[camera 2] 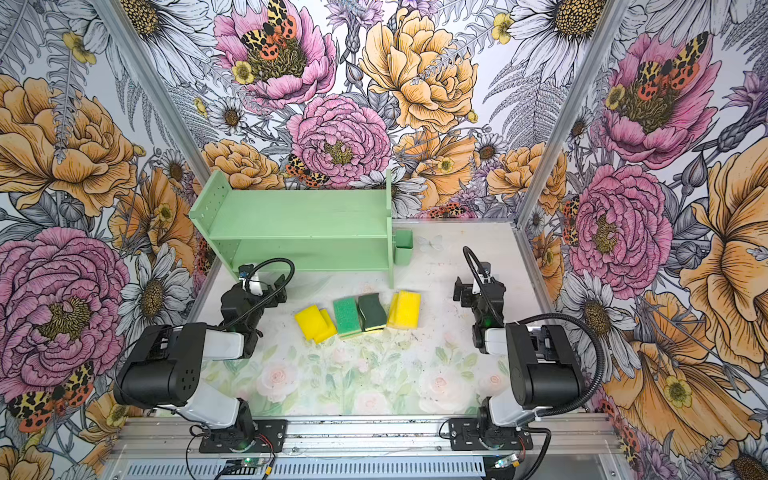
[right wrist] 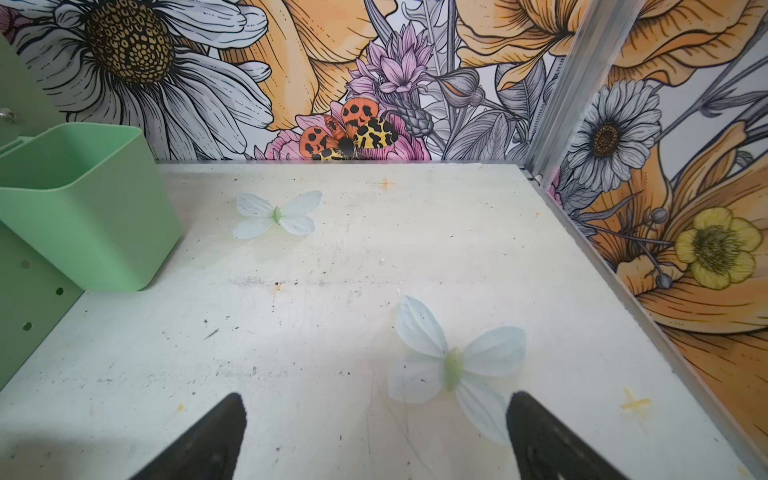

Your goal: Place and organize the cleaning sponges onto the shelf

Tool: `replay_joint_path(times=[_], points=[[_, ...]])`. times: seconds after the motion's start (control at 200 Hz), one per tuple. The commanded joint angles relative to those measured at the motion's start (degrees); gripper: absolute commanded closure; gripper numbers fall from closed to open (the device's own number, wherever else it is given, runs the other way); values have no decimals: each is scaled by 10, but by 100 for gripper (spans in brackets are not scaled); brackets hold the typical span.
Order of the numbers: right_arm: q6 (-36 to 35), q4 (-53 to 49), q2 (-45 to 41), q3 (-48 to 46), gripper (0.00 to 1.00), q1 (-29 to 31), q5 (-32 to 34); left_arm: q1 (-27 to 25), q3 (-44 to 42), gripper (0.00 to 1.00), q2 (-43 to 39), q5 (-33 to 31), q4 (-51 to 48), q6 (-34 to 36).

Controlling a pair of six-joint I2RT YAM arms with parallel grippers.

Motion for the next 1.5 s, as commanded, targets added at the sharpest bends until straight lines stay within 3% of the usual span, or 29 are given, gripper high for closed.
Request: replay_joint_path(times=[0.0,0.761,1.211,1.496], points=[[5,19,4,6,0,-3,-4,0,11,1,-2,1,-1,-1],[7,14,6,10,5,-3,-2,1,14,1,-2,-13,-6,-5],[7,17,5,8,1,-4,-3,-9,10,1,-3,-7,1,10],[6,19,4,6,2,-4,-2,-46,-5,1,-54,-74,-16,34]])
